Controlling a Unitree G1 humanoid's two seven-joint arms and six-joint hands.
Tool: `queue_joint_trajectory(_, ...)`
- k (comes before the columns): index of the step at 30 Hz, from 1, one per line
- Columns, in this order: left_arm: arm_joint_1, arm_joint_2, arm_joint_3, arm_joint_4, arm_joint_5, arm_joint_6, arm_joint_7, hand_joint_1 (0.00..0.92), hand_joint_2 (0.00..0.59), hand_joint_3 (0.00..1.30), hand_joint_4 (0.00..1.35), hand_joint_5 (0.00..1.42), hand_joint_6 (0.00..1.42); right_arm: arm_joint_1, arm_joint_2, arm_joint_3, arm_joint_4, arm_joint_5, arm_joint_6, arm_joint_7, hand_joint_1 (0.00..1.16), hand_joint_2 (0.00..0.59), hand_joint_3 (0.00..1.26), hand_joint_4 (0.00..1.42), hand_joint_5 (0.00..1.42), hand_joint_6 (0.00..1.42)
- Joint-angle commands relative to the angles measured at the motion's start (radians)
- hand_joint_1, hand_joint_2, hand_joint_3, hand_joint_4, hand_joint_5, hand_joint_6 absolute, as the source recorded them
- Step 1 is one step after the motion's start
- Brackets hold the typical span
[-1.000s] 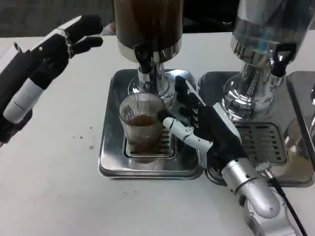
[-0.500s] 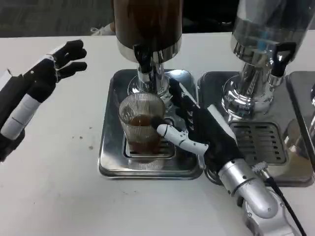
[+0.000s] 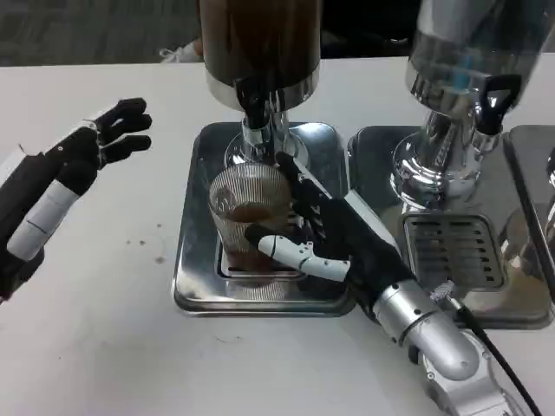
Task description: Grasp the cup under the faucet to collect the drink, then remove the cup.
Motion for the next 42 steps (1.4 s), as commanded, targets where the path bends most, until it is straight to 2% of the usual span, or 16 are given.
queue_joint_trajectory(1,0.017,0.008,-0.001,0.012,0.013,-0.013,0.012,0.0,0.05,0.16,0.14,0.18,0.12,-0.034,-0.001,0.007,0.026,-0.012,-0.016,-0.001,0.7,0.187,0.0,0.0,0.0,0.0)
queue_joint_trajectory(14,0.03,0.021,0.001,0.02,0.018,-0.012,0.018,0.0,0.06,0.19,0.17,0.2,0.12,-0.079,0.02,0.027,0.105,-0.052,-0.019,-0.047,0.71,0.187,0.0,0.0,0.0,0.0)
queue_joint_trajectory(24,0.036,0.029,0.001,0.03,0.021,-0.006,0.021,0.0,0.061,0.21,0.18,0.2,0.12,-0.098,0.029,0.041,0.152,-0.061,-0.048,-0.076,0.72,0.19,0.0,0.0,0.0,0.0)
queue_joint_trajectory(34,0.04,0.035,-0.002,0.046,0.025,0.0,0.02,0.0,0.066,0.22,0.19,0.22,0.13,-0.104,0.037,0.056,0.171,-0.078,-0.071,-0.096,0.72,0.185,0.0,0.0,0.0,0.0)
queue_joint_trajectory(42,0.047,0.038,0.002,0.05,0.031,0.008,0.021,0.0,0.068,0.24,0.2,0.22,0.13,-0.098,0.048,0.077,0.171,-0.116,-0.054,-0.139,0.72,0.18,0.0,0.0,0.0,0.0)
